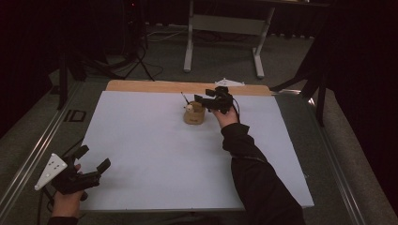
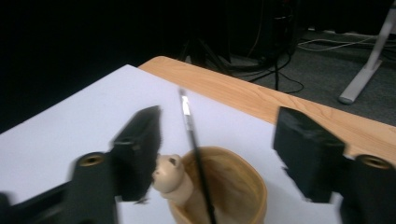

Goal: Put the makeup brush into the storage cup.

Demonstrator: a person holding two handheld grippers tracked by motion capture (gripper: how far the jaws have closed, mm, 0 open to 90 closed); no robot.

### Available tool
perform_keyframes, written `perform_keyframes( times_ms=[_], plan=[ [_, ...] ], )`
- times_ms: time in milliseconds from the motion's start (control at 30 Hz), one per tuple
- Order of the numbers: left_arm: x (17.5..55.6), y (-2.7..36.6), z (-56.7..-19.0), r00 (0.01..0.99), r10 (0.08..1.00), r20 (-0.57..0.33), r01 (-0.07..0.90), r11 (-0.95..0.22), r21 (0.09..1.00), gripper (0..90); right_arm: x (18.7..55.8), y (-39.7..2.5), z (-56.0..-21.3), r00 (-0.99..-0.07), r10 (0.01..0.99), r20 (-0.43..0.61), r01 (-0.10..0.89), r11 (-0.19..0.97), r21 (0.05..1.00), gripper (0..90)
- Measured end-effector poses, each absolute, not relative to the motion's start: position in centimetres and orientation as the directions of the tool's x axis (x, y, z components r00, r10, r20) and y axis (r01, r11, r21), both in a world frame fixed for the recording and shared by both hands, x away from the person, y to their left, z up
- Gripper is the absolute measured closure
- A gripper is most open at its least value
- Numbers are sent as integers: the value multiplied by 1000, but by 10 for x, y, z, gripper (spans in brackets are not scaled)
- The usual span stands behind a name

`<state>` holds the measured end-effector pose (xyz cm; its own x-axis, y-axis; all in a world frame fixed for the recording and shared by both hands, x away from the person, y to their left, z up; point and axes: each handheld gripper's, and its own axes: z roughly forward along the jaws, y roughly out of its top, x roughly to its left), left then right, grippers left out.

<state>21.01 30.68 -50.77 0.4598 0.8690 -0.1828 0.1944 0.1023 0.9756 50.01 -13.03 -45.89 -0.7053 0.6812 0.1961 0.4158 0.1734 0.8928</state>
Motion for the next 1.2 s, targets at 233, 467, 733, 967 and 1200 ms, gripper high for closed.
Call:
perform_keyframes(
  times_ms=[233, 467, 733, 967, 1200],
  plan=[
    [210, 306, -507, 460, 869, -181, 194, 100, 976, 4, 490, -133, -443, -721, 669, 181, 410, 201, 890, 190],
    [210, 305, -507, 460, 869, -182, 197, 100, 975, 4, 475, -132, -434, -767, 608, 205, 410, 219, 885, 192],
    [211, 304, -507, 465, 866, -183, 198, 99, 975, 5, 455, -131, -429, -805, 564, 186, 384, 255, 888, 163],
    [210, 304, -507, 467, 865, -182, 199, 98, 975, 4, 435, -137, -428, -816, 562, 135, 356, 304, 884, 139],
    [210, 303, -507, 470, 864, -182, 205, 94, 974, 4, 414, -148, -428, -827, 548, 125, 337, 305, 890, 138]
  ],
)
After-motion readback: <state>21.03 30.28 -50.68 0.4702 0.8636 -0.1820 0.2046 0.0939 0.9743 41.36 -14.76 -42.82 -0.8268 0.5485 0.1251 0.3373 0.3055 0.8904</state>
